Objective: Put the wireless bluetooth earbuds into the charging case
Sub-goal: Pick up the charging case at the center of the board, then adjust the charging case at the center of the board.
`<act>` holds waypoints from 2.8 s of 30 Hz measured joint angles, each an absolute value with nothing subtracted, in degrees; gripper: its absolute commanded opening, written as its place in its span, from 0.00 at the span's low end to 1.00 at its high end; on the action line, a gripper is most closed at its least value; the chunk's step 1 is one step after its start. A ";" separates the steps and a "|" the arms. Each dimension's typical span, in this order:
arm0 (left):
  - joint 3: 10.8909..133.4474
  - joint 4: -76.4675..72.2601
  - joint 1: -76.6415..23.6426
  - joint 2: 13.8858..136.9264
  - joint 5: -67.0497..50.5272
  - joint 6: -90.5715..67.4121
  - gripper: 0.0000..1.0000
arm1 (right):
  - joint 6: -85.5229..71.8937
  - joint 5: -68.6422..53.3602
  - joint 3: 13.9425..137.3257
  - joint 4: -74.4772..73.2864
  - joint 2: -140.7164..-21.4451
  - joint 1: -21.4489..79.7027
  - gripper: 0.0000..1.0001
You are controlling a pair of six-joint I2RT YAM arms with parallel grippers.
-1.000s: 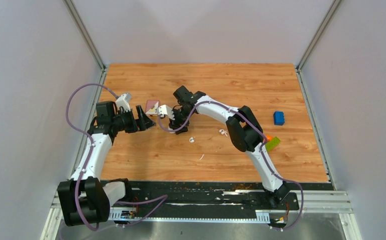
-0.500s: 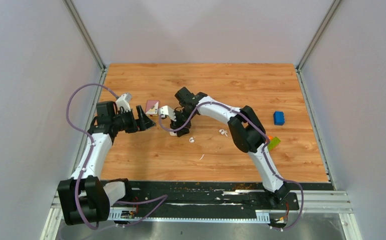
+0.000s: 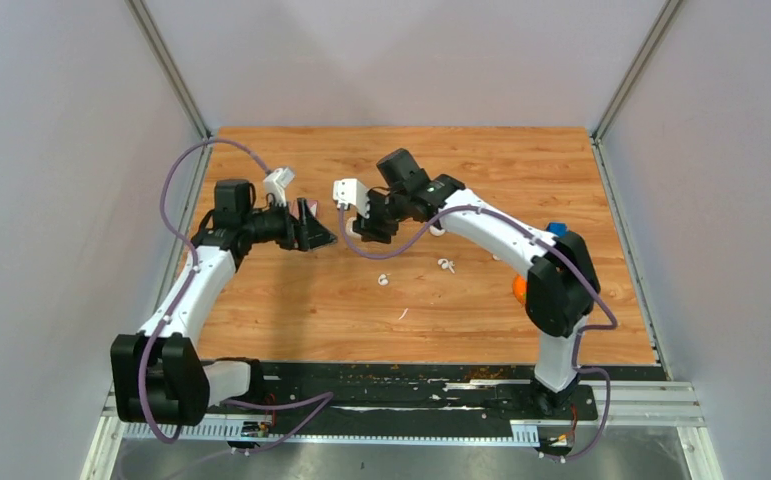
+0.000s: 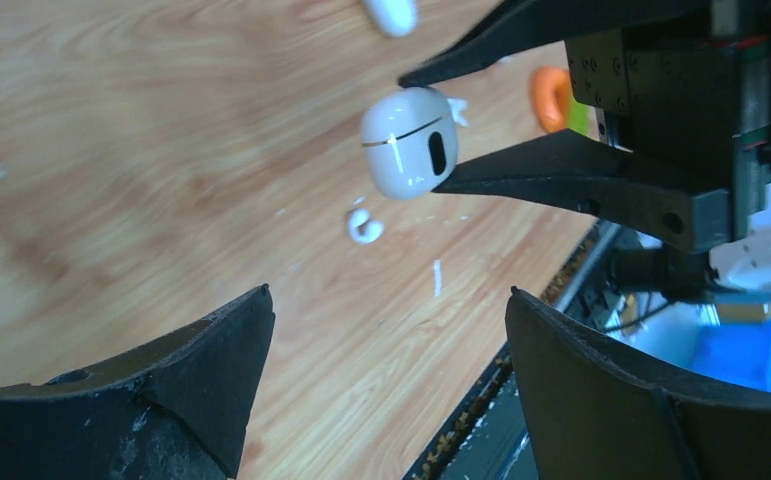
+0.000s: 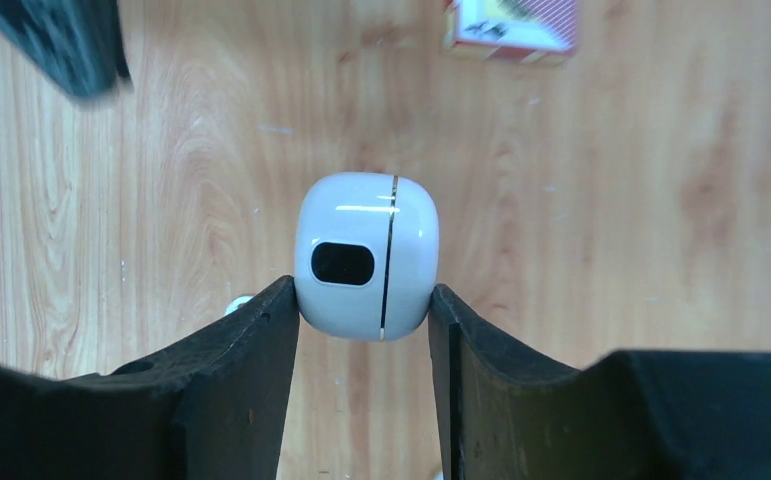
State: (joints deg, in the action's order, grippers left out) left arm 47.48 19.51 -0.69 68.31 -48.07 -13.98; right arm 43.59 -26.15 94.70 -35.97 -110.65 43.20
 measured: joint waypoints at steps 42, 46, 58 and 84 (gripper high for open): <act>54.87 4.91 -9.67 79.37 -62.52 -27.38 0.00 | 40.16 -29.89 85.27 -28.23 -95.42 43.38 0.61; 56.42 10.41 -9.74 79.40 -62.39 -20.84 0.00 | 39.05 -33.76 90.06 -35.40 -95.81 41.78 0.65; 57.74 16.62 -16.36 71.42 -58.98 2.57 0.00 | 39.83 -49.21 108.40 -58.46 -104.95 32.45 0.47; 51.05 -15.27 -24.25 68.88 -57.10 -11.55 0.02 | 45.43 -49.91 108.66 -68.97 -99.46 32.75 0.22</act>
State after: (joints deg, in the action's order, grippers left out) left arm 51.05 -15.27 -24.25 68.88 -57.10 -11.55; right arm 45.43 -49.91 108.66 -68.97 -99.46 32.75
